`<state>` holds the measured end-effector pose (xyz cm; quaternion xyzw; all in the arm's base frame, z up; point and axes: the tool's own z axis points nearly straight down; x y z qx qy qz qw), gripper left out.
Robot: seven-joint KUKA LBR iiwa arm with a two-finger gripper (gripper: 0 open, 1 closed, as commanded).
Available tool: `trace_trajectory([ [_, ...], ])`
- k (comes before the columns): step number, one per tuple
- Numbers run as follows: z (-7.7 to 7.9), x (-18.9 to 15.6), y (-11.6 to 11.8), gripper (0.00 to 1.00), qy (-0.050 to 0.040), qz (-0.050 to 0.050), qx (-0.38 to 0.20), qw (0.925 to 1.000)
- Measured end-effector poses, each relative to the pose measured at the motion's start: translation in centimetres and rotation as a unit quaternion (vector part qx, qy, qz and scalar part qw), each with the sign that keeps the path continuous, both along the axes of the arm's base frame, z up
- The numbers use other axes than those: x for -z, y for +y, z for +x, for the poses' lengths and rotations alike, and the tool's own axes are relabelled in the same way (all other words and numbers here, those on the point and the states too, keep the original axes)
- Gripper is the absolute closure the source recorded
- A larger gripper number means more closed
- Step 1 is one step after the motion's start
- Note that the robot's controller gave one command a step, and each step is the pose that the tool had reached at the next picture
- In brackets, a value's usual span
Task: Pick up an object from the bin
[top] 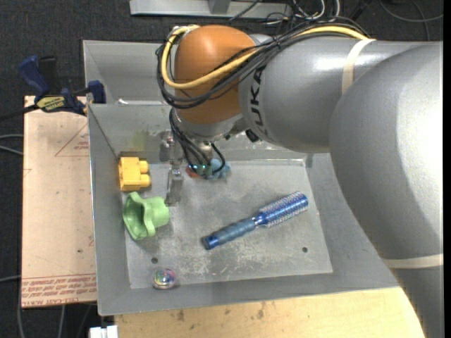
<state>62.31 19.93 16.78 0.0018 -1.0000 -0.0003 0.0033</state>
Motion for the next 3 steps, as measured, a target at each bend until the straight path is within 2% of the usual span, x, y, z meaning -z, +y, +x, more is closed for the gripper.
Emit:
trace_trajectory([
  [1,-2.4,7.8,4.2,0.0,-0.0069,0.001,0.039,0.9992],
  [2,-2.4,6.7,4.0,0.0,-0.0044,0.0,0.173,0.9849],
  [3,-3.6,6.8,4.1,0.0,-0.0024,-0.001,0.294,0.9559],
])
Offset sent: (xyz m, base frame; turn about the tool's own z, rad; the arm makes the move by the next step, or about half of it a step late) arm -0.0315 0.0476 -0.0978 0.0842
